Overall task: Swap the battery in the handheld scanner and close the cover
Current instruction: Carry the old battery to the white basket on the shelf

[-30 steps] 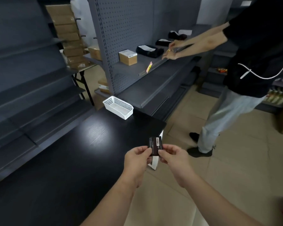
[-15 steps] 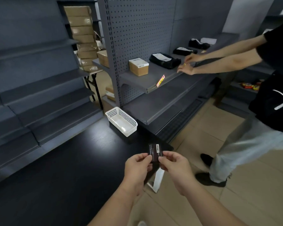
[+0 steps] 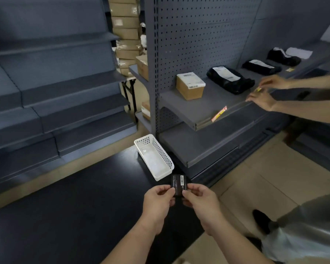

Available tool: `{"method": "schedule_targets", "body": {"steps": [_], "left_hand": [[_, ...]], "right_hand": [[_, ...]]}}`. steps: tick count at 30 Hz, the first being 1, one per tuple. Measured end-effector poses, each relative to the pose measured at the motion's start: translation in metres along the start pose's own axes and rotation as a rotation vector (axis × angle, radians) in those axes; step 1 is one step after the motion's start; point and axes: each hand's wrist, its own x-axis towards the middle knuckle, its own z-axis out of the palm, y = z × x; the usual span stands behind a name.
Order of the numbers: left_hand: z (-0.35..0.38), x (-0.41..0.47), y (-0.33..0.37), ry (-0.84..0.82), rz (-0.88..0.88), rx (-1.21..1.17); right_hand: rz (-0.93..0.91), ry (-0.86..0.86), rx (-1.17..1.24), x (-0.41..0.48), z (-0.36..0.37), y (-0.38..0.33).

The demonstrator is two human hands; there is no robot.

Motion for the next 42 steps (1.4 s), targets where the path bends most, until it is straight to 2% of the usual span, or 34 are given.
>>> {"method": "schedule_targets", "body": {"steps": [9, 16, 22, 29, 36, 42], "left_hand": [[0.019, 0.089, 0.027, 0.275, -0.063, -0.027], [0.032, 0.182, 0.008, 0.392, -0.149, 0.091], [0.038, 0.247, -0.009, 0.39, -0.224, 0.19], [0.047, 0.264, -0.005, 0.366, -0.302, 0.145], [0.047, 0.259, 0.0, 0.289, -0.284, 0.191], [0.041, 0.249, 0.007, 0.263, -0.195, 0.32]], "right_hand": [[0.038, -0.258, -0.194, 0.132, 0.039, -0.023], [0.088, -0.316, -0.408, 0.232, 0.081, -0.004], [0.086, -0.287, -0.556, 0.291, 0.114, 0.021], [0.029, -0.212, -0.725, 0.313, 0.135, 0.033], [0.074, -0.296, -0.772, 0.313, 0.134, 0.033], [-0.04, -0.386, -0.845, 0.301, 0.119, 0.01]]}}
